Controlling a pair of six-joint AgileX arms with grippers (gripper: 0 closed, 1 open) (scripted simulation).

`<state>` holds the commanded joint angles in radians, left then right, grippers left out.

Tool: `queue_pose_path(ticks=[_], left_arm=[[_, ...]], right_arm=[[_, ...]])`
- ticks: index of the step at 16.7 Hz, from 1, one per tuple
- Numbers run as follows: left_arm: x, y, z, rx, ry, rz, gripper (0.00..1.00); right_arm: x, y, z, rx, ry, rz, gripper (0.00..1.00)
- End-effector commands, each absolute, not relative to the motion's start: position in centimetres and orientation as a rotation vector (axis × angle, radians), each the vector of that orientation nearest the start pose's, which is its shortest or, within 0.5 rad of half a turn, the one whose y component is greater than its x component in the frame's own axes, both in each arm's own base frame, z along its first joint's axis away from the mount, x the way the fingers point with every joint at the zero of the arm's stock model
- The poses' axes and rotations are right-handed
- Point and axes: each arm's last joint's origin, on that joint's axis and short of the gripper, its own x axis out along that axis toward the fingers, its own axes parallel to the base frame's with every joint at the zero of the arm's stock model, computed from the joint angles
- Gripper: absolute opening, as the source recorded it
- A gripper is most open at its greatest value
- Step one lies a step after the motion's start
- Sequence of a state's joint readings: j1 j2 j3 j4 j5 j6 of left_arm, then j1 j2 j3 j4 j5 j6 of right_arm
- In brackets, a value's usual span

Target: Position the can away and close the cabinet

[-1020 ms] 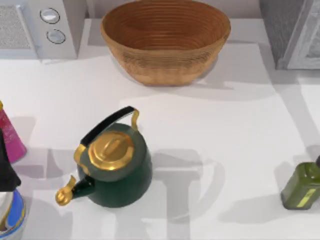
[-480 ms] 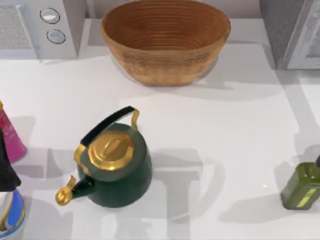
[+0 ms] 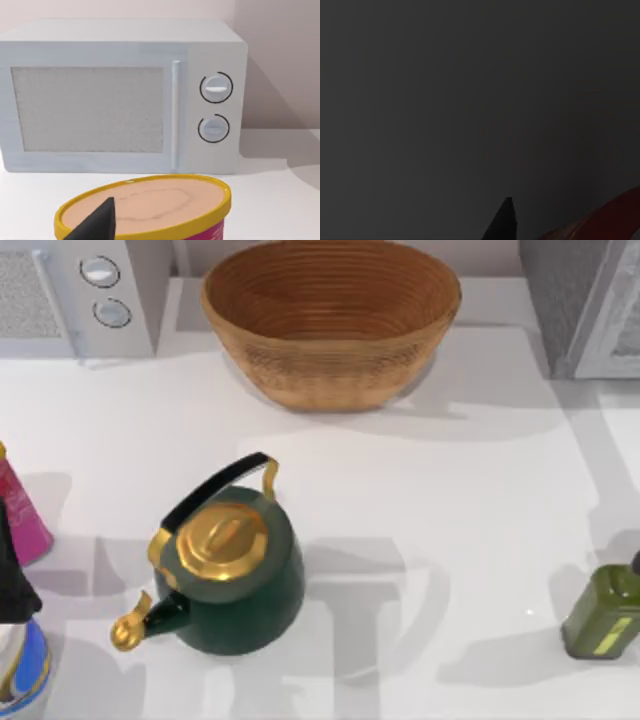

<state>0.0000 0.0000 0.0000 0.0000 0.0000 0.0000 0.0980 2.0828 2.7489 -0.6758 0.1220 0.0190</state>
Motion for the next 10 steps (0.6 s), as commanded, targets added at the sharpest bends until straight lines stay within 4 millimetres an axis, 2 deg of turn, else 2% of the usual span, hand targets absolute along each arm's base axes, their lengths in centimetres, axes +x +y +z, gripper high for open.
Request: queue_pose_path(ticks=[9, 10], left_arm=[[10.57, -0.12, 16.0, 0.0, 0.0, 0.0, 1.0], [10.57, -0.12, 16.0, 0.0, 0.0, 0.0, 1.0]], right_arm=[[40.67, 4.53, 52.84, 0.004, 0.008, 0.0, 0.98], [40.67, 4.53, 52.84, 0.004, 0.008, 0.0, 1.0]])
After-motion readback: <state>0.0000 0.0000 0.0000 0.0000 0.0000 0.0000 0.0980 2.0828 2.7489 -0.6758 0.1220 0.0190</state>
